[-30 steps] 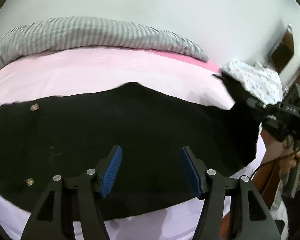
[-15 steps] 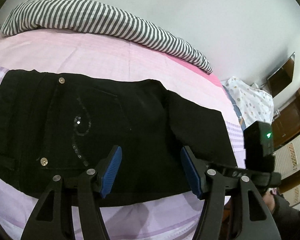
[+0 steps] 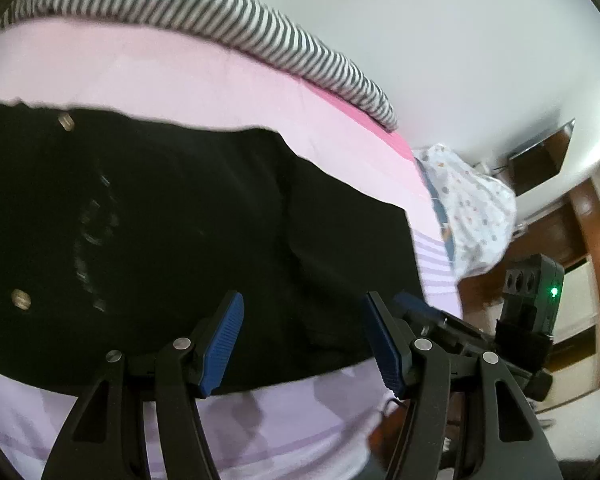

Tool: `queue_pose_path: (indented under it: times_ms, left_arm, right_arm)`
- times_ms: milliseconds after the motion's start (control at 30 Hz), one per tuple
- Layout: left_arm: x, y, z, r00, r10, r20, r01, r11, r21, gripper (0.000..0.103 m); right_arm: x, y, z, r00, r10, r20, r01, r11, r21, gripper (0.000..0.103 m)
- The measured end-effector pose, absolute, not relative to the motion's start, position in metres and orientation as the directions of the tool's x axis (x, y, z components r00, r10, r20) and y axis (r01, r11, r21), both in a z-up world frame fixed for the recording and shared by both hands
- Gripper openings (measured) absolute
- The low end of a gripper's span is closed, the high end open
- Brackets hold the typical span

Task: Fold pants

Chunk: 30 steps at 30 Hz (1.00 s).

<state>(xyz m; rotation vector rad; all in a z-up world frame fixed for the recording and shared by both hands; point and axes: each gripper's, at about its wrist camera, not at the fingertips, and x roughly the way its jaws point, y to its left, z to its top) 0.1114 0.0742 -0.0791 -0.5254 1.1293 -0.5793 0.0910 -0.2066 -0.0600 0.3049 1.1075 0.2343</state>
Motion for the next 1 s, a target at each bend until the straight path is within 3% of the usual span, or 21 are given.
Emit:
queue_pose_path:
  times_ms: [200, 467, 867, 933, 967, 1000]
  left_arm:
    - [0.123, 0.058, -0.101, 0.204, -0.727, -0.656, 0.059, 0.678, -0.733, 0.062]
    - [0.131, 0.037, -0.128, 0.123, -0.710, -0.693, -0.039, 0.695, -0.718, 0.062]
    - [0.149, 0.013, -0.132, 0.140, -0.725, -0.674, -0.025, 0.678, -0.735, 0.062]
    - [0.147, 0.009, -0.134, 0.139, -0.719, -0.681, -0.018, 0.686, -0.727, 0.038]
    - [0.146, 0.010, -0.139, 0.132, -0.704, -0.698, -0.028, 0.701, -0.712, 0.018]
    - [0.145, 0.012, -0.142, 0.135, -0.697, -0.704, -0.042, 0.706, -0.707, 0.014]
  right_arm:
    - [0.087, -0.251, -0.060, 0.527, 0.358, -0.771, 0.110, 0.871, 0.479, 0.065]
    - [0.089, -0.267, -0.063, 0.543, 0.339, -0.769, 0.160, 0.857, 0.490, 0.066]
    - [0.090, -0.283, -0.064, 0.566, 0.367, -0.739, 0.197, 0.810, 0.553, 0.066]
    - [0.090, -0.286, -0.064, 0.569, 0.364, -0.737, 0.209, 0.803, 0.558, 0.066]
    - [0.090, -0.287, -0.065, 0.570, 0.365, -0.736, 0.212, 0.801, 0.561, 0.066]
    - [0.090, -0.287, -0.065, 0.570, 0.365, -0.736, 0.213, 0.800, 0.561, 0.066]
